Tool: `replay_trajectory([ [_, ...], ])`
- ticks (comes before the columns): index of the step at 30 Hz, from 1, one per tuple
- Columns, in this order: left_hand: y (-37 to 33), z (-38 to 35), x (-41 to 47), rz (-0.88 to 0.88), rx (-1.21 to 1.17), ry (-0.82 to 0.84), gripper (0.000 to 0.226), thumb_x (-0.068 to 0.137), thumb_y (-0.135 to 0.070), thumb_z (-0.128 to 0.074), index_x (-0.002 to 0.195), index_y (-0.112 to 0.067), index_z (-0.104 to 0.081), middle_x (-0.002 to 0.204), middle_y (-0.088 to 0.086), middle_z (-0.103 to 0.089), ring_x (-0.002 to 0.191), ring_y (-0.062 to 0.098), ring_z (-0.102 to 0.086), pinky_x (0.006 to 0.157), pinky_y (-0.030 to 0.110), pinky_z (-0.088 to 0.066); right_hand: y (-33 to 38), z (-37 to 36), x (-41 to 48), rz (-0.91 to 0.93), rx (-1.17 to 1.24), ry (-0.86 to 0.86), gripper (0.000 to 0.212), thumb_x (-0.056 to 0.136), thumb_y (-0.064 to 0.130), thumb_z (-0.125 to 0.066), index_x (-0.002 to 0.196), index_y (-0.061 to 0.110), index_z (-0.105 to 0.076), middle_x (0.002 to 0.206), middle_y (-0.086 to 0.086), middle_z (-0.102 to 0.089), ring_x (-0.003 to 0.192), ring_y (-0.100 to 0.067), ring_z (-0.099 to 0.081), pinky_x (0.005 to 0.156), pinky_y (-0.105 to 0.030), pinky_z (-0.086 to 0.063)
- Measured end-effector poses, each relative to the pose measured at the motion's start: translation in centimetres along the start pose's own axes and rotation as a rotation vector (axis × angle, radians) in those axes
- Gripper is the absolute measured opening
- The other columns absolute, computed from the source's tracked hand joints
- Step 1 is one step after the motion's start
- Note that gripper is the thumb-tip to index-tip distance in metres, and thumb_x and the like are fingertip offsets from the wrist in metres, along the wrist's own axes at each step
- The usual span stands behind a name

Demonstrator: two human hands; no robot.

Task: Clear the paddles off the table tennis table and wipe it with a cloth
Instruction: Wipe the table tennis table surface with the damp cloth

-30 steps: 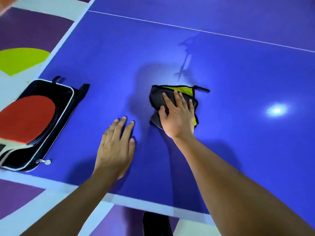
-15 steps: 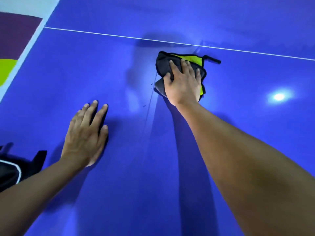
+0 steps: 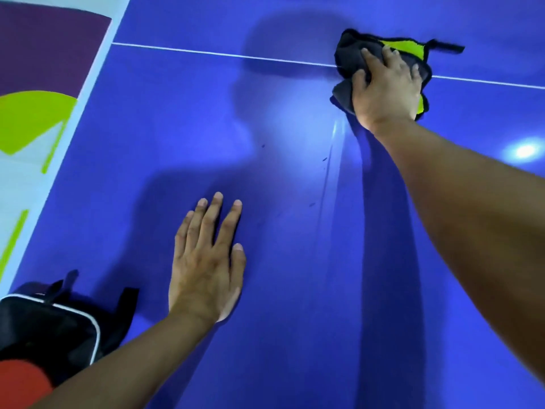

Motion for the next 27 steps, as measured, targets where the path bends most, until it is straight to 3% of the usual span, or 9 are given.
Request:
replay_trajectory([
  [13,0.4,-0.5,0.1,-0.057,-0.04,-0.002,0.065,0.095,-0.034,-0.018,0.159,-0.021,-0.021,0.168,0.01,-0.015,0.155,0.029,-0.011,0.126,0.045,-0.007,6.6,-0.7,-15.6,0.087,-0.05,0.048,0.054,0.105,0.039,-0.024,0.158,0.03,-0.033,0.167,-0.003,-0.027,0.155,-0.021,-0.02,0.127,-0.048,-0.009],
  [20,1.1,0.2,0.0,-0.123,-0.23,-0.035,0.06,0.096,-0.017,-0.038,0.156,-0.013,-0.03,0.164,0.013,-0.025,0.153,0.03,-0.018,0.125,0.044,-0.006,8.2,0.1,-29.3,0.089,-0.078,0.066,0.053,0.108,0.038,-0.026,0.16,0.03,-0.028,0.168,-0.002,-0.024,0.156,-0.018,-0.017,0.127,-0.046,-0.008],
  [23,1.2,0.3,-2.6,-0.244,-0.209,-0.015,0.059,0.097,-0.014,-0.041,0.154,-0.004,-0.031,0.162,0.019,-0.025,0.15,0.034,-0.022,0.124,0.044,-0.012,8.5,0.4,-35.4,0.098,-0.061,0.083,0.053,0.108,0.038,-0.028,0.161,0.029,-0.028,0.169,-0.002,-0.023,0.156,-0.018,-0.017,0.127,-0.046,-0.007],
  [27,2.2,-0.7,-12.3,-0.295,-0.115,-0.02,0.058,0.102,-0.021,-0.038,0.156,-0.004,-0.026,0.164,0.017,-0.023,0.152,0.035,-0.02,0.126,0.044,-0.011,8.7,0.9,-43.4,0.087,-0.05,0.085,0.054,0.108,0.039,-0.03,0.16,0.028,-0.03,0.169,-0.002,-0.023,0.157,-0.017,-0.017,0.127,-0.046,-0.008],
])
Point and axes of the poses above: each hand's wrist, its own x-axis towards the middle knuckle, its own z-axis out of the back of the hand, y = z × x, the point moved 6 cm from there along x, towards the middle knuckle
